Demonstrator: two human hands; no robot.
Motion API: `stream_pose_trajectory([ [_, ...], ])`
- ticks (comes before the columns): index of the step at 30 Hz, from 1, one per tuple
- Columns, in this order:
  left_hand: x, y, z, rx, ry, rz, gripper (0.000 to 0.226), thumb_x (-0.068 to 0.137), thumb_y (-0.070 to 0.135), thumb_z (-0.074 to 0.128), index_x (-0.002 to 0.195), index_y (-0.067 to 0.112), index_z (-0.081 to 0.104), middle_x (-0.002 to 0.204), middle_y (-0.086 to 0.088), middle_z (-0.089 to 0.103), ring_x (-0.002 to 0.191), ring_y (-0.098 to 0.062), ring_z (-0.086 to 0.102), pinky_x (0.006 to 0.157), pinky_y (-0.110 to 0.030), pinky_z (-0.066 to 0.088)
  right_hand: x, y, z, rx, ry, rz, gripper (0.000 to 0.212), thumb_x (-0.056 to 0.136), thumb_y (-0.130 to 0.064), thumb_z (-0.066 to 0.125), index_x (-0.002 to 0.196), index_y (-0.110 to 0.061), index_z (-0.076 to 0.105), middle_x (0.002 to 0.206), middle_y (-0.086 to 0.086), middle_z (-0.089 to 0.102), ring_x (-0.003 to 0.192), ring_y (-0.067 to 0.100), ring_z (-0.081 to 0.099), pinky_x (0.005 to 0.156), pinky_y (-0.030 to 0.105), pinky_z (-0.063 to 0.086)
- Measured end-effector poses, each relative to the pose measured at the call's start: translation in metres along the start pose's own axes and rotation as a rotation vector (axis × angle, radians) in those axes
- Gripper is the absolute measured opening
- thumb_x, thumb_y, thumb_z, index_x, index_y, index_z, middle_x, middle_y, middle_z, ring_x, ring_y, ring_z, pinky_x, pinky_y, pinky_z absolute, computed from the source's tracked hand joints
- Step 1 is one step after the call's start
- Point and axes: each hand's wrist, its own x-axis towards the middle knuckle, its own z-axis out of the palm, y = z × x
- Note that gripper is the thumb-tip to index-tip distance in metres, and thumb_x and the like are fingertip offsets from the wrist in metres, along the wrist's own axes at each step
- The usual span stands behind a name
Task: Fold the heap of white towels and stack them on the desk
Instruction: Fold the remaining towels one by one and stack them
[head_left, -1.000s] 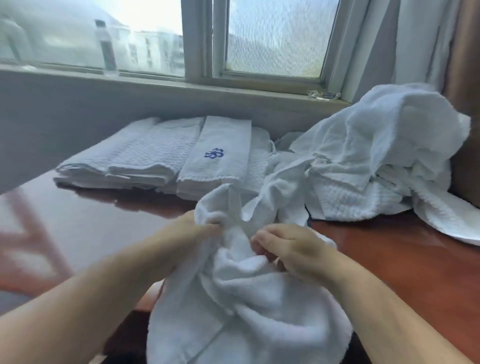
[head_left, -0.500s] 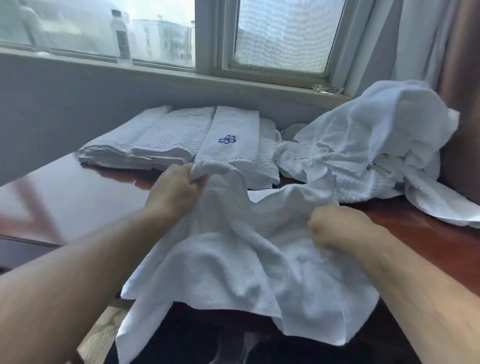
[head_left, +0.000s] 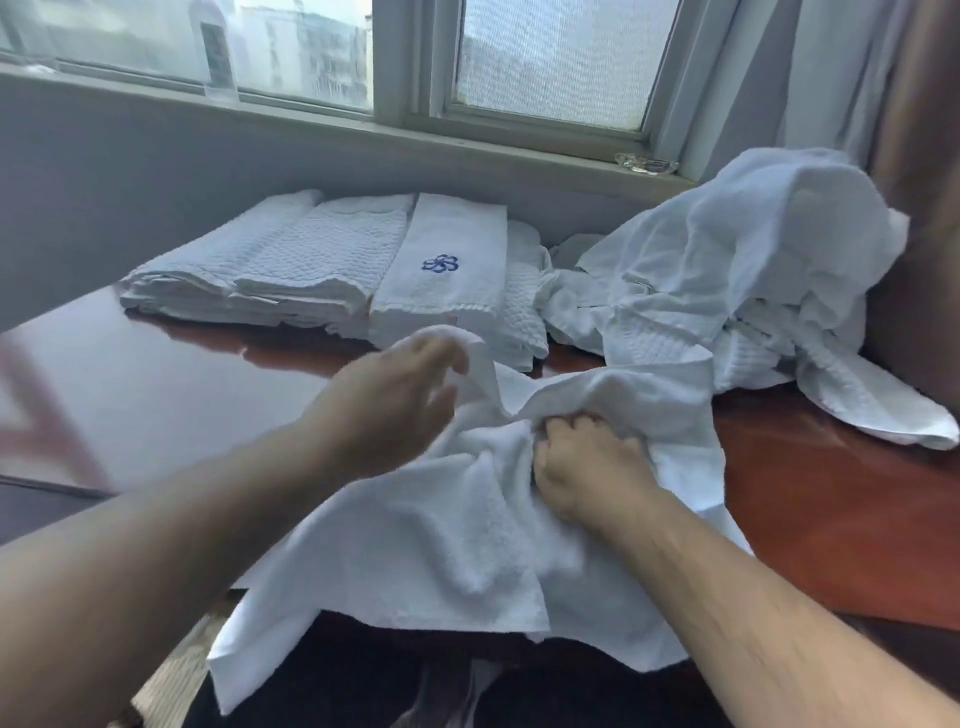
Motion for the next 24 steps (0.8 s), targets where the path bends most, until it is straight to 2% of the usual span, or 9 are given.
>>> stream_pose_trajectory([
  [2, -0.016, -0.001, 0.002, -0.029, -0.289, 0.019, 0.012, 0.097, 0.026, 0.053, 0.102, 0.029, 0.063, 0.103, 0.008, 0.061, 0.092, -0.018, 0.057, 0.072, -0.022, 0.032, 0.011, -0.001, -0.005, 0.113, 0.150, -0.055, 0.039, 0.101, -0.030, 0.032, 0.127, -0.020, 0.059, 0.136, 0.008, 0.056, 0.128, 0.029, 0.048, 0.102, 0.045, 0.035],
  [4, -0.022, -0.013, -0.001, -0.015, -0.380, -0.037, 0.013, 0.098, 0.024, 0.051, 0.100, 0.031, 0.062, 0.104, 0.009, 0.058, 0.098, -0.015, 0.055, 0.073, -0.019, 0.029, 0.017, -0.007, -0.002, 0.430, 0.246, -0.249, 0.031, 0.098, -0.023, 0.044, 0.117, -0.020, 0.069, 0.123, 0.002, 0.067, 0.116, 0.021, 0.058, 0.098, 0.034, 0.042],
  [7, -0.025, -0.040, -0.014, 0.058, -0.393, -0.125, 0.012, 0.095, 0.033, 0.059, 0.107, 0.030, 0.056, 0.113, 0.007, 0.054, 0.105, -0.016, 0.054, 0.084, -0.025, 0.040, 0.017, -0.025, 0.003, 0.506, 0.041, -0.469, 0.038, 0.095, -0.049, 0.041, 0.113, -0.029, 0.068, 0.113, -0.014, 0.066, 0.111, 0.006, 0.056, 0.098, 0.029, 0.041],
  [10, -0.030, -0.071, -0.028, 0.251, -0.510, -0.280, 0.044, 0.089, 0.059, 0.061, 0.121, 0.030, 0.049, 0.127, 0.007, 0.052, 0.120, -0.019, 0.052, 0.097, -0.032, 0.043, 0.026, -0.033, 0.001, 0.483, 0.059, -0.305, 0.063, 0.096, -0.062, 0.023, 0.074, -0.018, 0.062, 0.081, -0.011, 0.059, 0.099, 0.020, 0.057, 0.085, 0.034, 0.039],
  [14, -0.024, -0.098, -0.034, 0.355, -0.637, -0.277, 0.053, 0.098, 0.065, 0.037, 0.143, 0.037, 0.043, 0.156, 0.015, 0.038, 0.148, -0.015, 0.029, 0.120, -0.043, 0.021, 0.035, -0.059, -0.023, 0.132, 0.161, -0.085, 0.040, 0.096, -0.052, 0.039, 0.086, -0.019, 0.059, 0.108, 0.011, 0.069, 0.092, 0.029, 0.057, 0.079, 0.036, 0.041],
  [16, -0.021, -0.107, -0.034, 0.309, -0.616, -0.192, 0.045, 0.103, 0.055, 0.033, 0.146, 0.042, 0.044, 0.159, 0.022, 0.031, 0.152, -0.008, 0.017, 0.122, -0.033, 0.008, 0.025, -0.079, -0.021, 0.164, 0.223, -0.323, 0.035, 0.095, -0.051, 0.045, 0.100, -0.021, 0.062, 0.123, 0.010, 0.065, 0.107, 0.029, 0.058, 0.086, 0.038, 0.042],
  [18, -0.026, -0.119, -0.036, 0.283, -0.575, -0.140, 0.042, 0.104, 0.051, 0.039, 0.145, 0.047, 0.045, 0.157, 0.027, 0.031, 0.151, -0.006, 0.017, 0.118, -0.022, 0.001, 0.011, -0.093, -0.012, 0.273, 0.109, -0.595, 0.045, 0.099, -0.054, 0.045, 0.136, -0.030, 0.057, 0.152, 0.001, 0.047, 0.142, 0.020, 0.039, 0.112, 0.037, 0.030],
  [20, -0.034, -0.132, -0.039, 0.288, -0.541, -0.118, 0.041, 0.099, 0.055, 0.046, 0.140, 0.054, 0.047, 0.154, 0.033, 0.031, 0.151, -0.008, 0.017, 0.122, -0.031, 0.006, 0.005, -0.096, 0.001, 0.234, -0.050, -0.689, 0.051, 0.102, -0.057, 0.037, 0.150, -0.040, 0.042, 0.165, -0.007, 0.025, 0.153, 0.010, 0.015, 0.123, 0.037, 0.013],
  [24, -0.044, -0.150, -0.058, 0.393, -0.411, 0.084, 0.027, 0.094, 0.056, 0.056, 0.119, 0.054, 0.066, 0.142, 0.022, 0.053, 0.134, -0.017, 0.039, 0.108, -0.043, 0.028, 0.013, -0.083, 0.010, 0.274, -0.046, -0.649, 0.048, 0.101, -0.056, 0.041, 0.146, -0.042, 0.048, 0.163, -0.014, 0.027, 0.153, 0.005, 0.013, 0.124, 0.037, 0.012],
])
